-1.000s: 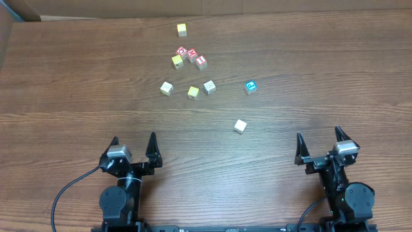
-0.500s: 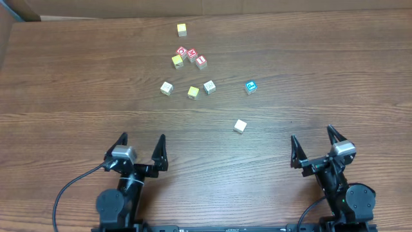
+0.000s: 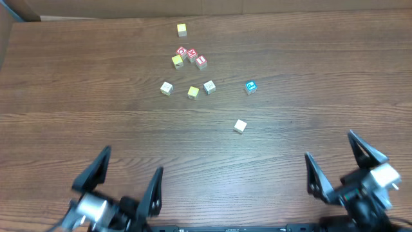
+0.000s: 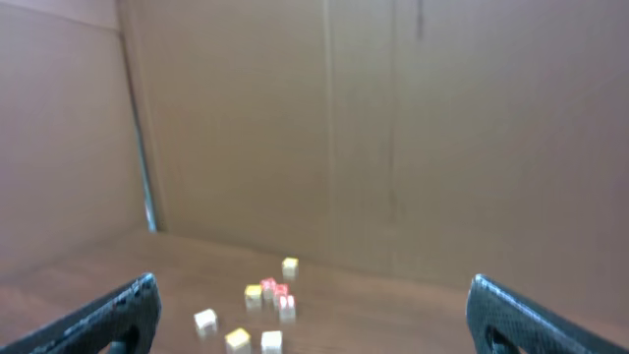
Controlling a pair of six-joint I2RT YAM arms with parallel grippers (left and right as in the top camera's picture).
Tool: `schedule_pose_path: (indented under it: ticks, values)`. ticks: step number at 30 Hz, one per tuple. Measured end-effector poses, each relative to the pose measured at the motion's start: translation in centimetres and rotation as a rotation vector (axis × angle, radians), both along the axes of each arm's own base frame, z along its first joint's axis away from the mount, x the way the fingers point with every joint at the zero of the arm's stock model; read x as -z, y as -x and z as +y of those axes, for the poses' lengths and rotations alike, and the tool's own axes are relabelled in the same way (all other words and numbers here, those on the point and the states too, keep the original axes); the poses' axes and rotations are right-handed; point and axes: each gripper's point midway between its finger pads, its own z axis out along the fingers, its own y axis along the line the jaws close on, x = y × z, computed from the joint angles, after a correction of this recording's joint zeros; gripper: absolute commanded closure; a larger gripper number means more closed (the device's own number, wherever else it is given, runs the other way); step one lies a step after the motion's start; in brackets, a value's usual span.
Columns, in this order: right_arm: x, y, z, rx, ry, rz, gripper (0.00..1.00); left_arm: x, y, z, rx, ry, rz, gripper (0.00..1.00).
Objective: Flip 5 blocks
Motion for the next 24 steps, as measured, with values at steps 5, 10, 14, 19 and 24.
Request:
schedule_pose_path:
  ticks: [5,10,14,19,24]
  values:
    - [-4.9,4.0,-0.3,-0.004,-0.008,-0.086,0.0,-4.9,4.6,-0.2,0.006,-0.006,-0.124,0.0]
    - [-9.8,8.5,-0.7,-0.004,-0.019,-0.223,0.0,-8.6,8.8,-0.4,0.005,-0.01,-0.24,0.0]
    - [-11.7,10.5,-0.8,-0.004,-0.024,-0.284,0.0,-10.6,10.6,-0.4,0.006,-0.012,-0.282,0.0]
    - [-13.9,12.2,-1.7,0.037,-0.048,-0.363,0.0,-13.4,10.0,-0.5,0.013,-0.014,-0.241,0.0]
    - [-16.6,12.3,-2.4,0.073,-0.066,-0.386,0.0,-15.4,6.1,-0.8,0.03,-0.026,-0.078,0.0]
